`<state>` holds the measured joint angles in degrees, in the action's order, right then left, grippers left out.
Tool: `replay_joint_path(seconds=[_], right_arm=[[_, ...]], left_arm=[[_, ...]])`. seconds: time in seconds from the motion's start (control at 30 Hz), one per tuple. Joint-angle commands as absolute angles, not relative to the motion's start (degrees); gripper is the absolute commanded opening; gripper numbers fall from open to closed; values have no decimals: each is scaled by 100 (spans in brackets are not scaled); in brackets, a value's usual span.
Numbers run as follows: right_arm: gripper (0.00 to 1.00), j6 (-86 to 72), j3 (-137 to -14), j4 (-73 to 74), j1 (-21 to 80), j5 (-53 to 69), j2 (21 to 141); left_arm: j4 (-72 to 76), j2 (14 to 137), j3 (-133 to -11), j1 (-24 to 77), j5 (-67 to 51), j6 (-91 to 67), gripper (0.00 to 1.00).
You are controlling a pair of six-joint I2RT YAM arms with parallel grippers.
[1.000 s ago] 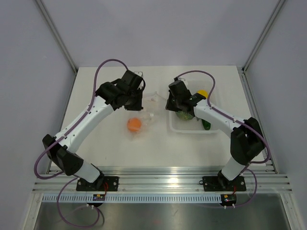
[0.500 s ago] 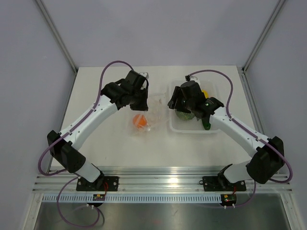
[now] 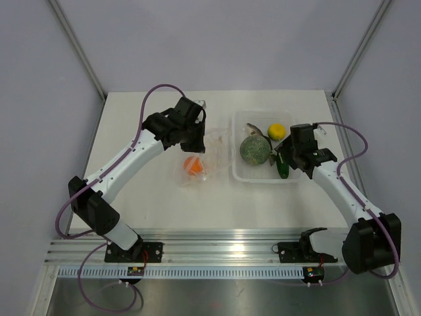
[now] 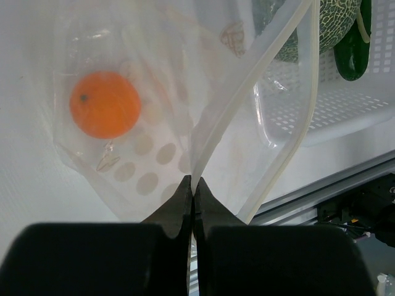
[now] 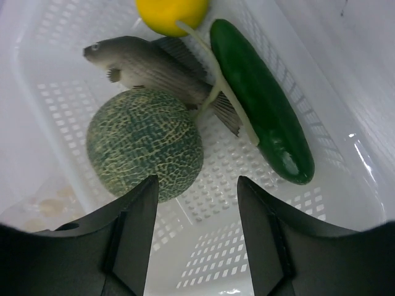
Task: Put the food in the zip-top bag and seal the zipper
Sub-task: Pick up the fake fruit from the bin.
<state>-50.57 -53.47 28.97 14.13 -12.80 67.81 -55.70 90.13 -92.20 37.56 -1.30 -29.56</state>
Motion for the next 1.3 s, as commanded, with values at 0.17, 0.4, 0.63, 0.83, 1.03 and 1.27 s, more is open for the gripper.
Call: replay_joint_path(seconds=[0.17, 0.4, 0.63, 0.83, 1.03, 1.27], right_arm=[[58, -5696, -5377, 2268, 1362, -2266, 7663], [60, -4703, -6126, 2189, 1161, -2050, 8884], [54, -4456, -6355, 1997, 871, -1355, 9518], [48, -4403, -6346, 1776, 773, -634, 9826], [42, -4430, -6223, 1714, 765, -316, 9774], [32, -4237, -6064, 1670, 765, -229, 9615]], left_arm=[[-5335, 8991, -9281, 3744, -264, -2936, 0], [-5370, 8938, -9281, 3744, -211, -2857, 0], [-5335, 8947, -9211, 3744, -255, -2839, 0], [-5309, 8947, -9176, 3744, -255, -2830, 0], [-5326, 8965, -9193, 3744, -237, -2830, 0], [-5291, 9009, -9185, 3744, -263, -2848, 0]])
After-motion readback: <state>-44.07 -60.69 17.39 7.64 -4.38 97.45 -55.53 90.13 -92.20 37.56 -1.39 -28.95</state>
